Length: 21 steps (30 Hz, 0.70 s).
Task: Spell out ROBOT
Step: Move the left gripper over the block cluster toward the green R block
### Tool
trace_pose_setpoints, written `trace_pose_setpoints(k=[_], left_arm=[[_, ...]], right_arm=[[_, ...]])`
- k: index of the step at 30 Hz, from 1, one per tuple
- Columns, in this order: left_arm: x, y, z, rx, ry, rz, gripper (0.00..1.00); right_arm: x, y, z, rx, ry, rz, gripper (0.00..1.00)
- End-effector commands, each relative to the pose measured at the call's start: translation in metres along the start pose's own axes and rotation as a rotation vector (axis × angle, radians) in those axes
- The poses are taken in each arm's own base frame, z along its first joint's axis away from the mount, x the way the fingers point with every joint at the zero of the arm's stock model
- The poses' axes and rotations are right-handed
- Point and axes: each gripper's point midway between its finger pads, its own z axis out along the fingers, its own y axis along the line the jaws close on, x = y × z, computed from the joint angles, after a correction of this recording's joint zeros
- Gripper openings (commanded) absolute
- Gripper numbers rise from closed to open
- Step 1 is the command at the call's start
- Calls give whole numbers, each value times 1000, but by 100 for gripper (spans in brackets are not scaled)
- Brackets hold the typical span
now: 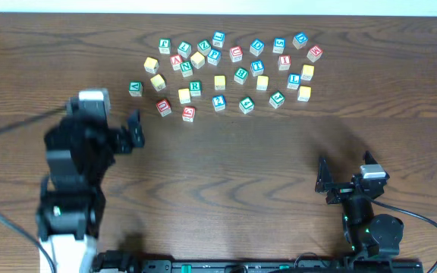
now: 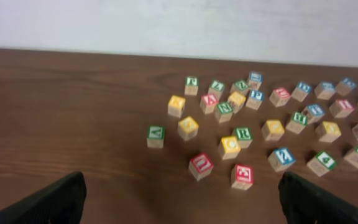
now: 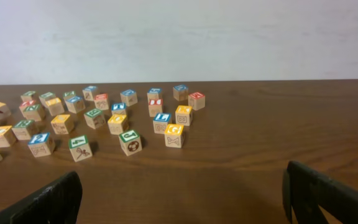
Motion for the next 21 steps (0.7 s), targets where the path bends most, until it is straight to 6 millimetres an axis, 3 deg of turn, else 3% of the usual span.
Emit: trace_pose_setpoints(k=[1,6,12,16,21], left_arm=[[-33,-3,8,14,20,13,98],[-64,-2,36,9,132,0,98],[-85,-4,76,34,231,-14,98],[-79,-7,93,62,253,-24,98],[-76,-15,98,108,264,-30,98]], right_arm=[[1,1,0,-3,1,-15,99],[1,1,0,-3,1,-15,99],[1,1,0,-3,1,-15,99],[1,1,0,-3,1,-15,99],[1,1,0,-3,1,-15,99]])
